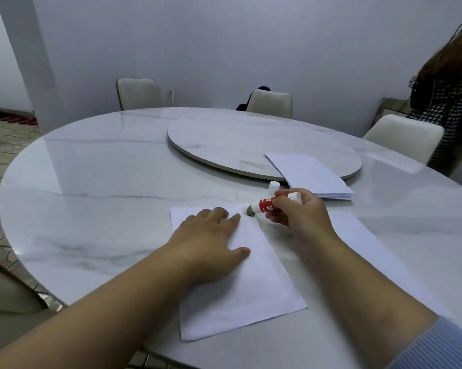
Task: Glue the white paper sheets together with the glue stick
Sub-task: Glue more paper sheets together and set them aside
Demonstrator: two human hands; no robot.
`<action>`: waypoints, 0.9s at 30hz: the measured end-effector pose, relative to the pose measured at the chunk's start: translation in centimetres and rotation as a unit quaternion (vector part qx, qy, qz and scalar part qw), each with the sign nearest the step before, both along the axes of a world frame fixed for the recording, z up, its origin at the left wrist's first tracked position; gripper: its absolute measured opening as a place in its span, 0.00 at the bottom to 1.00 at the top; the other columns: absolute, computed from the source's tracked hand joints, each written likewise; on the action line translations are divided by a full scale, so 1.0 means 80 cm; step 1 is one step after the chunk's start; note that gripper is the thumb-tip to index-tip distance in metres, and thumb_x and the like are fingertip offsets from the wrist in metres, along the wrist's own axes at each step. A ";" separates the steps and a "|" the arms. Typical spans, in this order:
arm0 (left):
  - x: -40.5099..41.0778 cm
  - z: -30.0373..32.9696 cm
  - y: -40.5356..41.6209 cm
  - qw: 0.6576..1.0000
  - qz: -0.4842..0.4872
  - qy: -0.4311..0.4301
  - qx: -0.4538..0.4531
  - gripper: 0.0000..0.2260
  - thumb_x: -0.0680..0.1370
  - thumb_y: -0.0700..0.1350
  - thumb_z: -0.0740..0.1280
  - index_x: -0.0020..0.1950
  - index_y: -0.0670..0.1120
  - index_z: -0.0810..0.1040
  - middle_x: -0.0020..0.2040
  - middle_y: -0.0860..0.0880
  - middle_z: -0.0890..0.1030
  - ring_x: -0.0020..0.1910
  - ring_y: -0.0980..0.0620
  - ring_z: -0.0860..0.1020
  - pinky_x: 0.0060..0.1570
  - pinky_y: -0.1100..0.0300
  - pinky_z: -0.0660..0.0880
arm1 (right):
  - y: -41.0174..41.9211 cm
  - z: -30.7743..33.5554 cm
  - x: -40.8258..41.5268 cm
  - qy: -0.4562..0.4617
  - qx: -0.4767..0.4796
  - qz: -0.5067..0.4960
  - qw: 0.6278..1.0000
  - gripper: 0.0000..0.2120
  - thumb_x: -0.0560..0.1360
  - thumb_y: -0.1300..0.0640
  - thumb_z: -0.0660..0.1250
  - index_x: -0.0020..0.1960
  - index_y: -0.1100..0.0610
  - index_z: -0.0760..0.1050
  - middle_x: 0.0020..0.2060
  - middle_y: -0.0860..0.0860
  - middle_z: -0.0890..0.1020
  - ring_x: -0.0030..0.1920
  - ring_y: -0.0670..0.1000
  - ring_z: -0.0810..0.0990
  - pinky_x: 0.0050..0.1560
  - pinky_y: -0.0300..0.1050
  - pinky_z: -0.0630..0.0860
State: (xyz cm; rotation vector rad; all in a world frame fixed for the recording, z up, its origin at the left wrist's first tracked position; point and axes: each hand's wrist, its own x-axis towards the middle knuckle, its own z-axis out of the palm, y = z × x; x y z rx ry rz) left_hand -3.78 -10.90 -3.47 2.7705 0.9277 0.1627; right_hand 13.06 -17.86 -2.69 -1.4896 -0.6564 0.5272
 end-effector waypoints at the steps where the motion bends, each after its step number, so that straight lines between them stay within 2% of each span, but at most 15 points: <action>1: 0.001 -0.002 0.000 1.000 0.000 0.005 0.012 0.31 0.75 0.64 0.53 0.75 0.55 0.51 0.76 0.53 0.55 0.73 0.51 0.53 0.70 0.55 0.51 | -0.001 -0.001 0.000 0.002 -0.002 -0.001 1.000 0.08 0.63 0.59 0.69 0.42 0.56 0.79 0.32 0.52 0.85 0.33 0.51 0.83 0.47 0.48 0.82; 6: 0.008 -0.008 0.001 0.999 -0.011 0.015 0.035 0.30 0.75 0.64 0.51 0.75 0.54 0.53 0.78 0.55 0.50 0.73 0.51 0.53 0.70 0.51 0.51 | -0.002 -0.007 -0.004 -0.018 -0.006 0.017 1.000 0.06 0.66 0.61 0.71 0.41 0.53 0.80 0.37 0.54 0.86 0.35 0.50 0.85 0.45 0.42 0.82; 9: 0.011 -0.007 0.006 1.000 -0.021 0.015 0.015 0.31 0.74 0.63 0.53 0.75 0.54 0.53 0.77 0.57 0.52 0.71 0.51 0.53 0.69 0.51 0.51 | -0.002 -0.007 -0.007 -0.029 0.003 0.005 1.000 0.07 0.67 0.63 0.70 0.41 0.51 0.81 0.42 0.54 0.85 0.40 0.52 0.86 0.50 0.47 0.81; 13: 0.014 -0.006 0.012 0.999 -0.026 -0.008 -0.021 0.30 0.71 0.62 0.56 0.71 0.55 0.57 0.77 0.59 0.53 0.67 0.51 0.54 0.64 0.54 0.52 | -0.001 -0.007 -0.007 -0.048 -0.009 0.009 0.999 0.10 0.67 0.66 0.70 0.40 0.51 0.81 0.43 0.53 0.83 0.44 0.56 0.86 0.55 0.53 0.80; 16: 0.016 -0.006 0.013 0.998 -0.013 -0.023 -0.054 0.31 0.66 0.63 0.57 0.68 0.57 0.59 0.75 0.60 0.54 0.63 0.50 0.55 0.57 0.56 0.54 | 0.003 -0.007 -0.008 -0.079 -0.025 0.015 0.996 0.10 0.70 0.65 0.68 0.42 0.50 0.79 0.41 0.49 0.83 0.44 0.54 0.85 0.52 0.48 0.80; 18: 0.017 -0.006 0.012 0.997 -0.004 -0.026 -0.068 0.31 0.65 0.63 0.58 0.67 0.58 0.59 0.75 0.61 0.54 0.60 0.51 0.55 0.56 0.56 0.54 | 0.004 -0.003 -0.007 -0.139 -0.057 0.023 0.988 0.09 0.70 0.63 0.67 0.43 0.49 0.79 0.42 0.49 0.82 0.44 0.53 0.83 0.45 0.42 0.78; 20: 0.017 -0.003 0.014 0.995 0.014 -0.025 -0.100 0.30 0.64 0.62 0.61 0.65 0.60 0.60 0.68 0.59 0.59 0.55 0.50 0.55 0.55 0.56 0.54 | 0.006 0.005 -0.004 -0.185 -0.080 0.037 0.979 0.08 0.70 0.61 0.66 0.44 0.50 0.79 0.43 0.48 0.80 0.43 0.50 0.79 0.39 0.38 0.71; 22: 0.018 0.001 0.016 0.990 0.035 -0.024 -0.138 0.31 0.65 0.62 0.64 0.66 0.62 0.58 0.55 0.55 0.58 0.52 0.49 0.54 0.53 0.56 0.55 | 0.010 0.013 0.000 -0.214 -0.092 0.040 0.972 0.07 0.69 0.61 0.66 0.42 0.50 0.79 0.41 0.46 0.80 0.40 0.50 0.77 0.37 0.38 0.70; 24: 0.020 0.002 0.016 0.988 0.045 -0.023 -0.149 0.33 0.64 0.62 0.65 0.67 0.63 0.57 0.51 0.53 0.58 0.52 0.47 0.56 0.51 0.56 0.56 | 0.013 0.019 0.003 -0.225 -0.096 0.045 0.968 0.07 0.69 0.60 0.66 0.40 0.49 0.78 0.42 0.45 0.80 0.39 0.51 0.77 0.38 0.40 0.71; 27: 0.024 0.002 0.016 0.988 0.035 -0.048 -0.145 0.27 0.67 0.63 0.63 0.64 0.61 0.61 0.48 0.54 0.61 0.48 0.51 0.53 0.50 0.56 0.55 | 0.016 0.022 0.006 -0.249 -0.106 0.054 0.961 0.06 0.69 0.59 0.67 0.39 0.47 0.77 0.42 0.44 0.79 0.39 0.47 0.77 0.38 0.38 0.70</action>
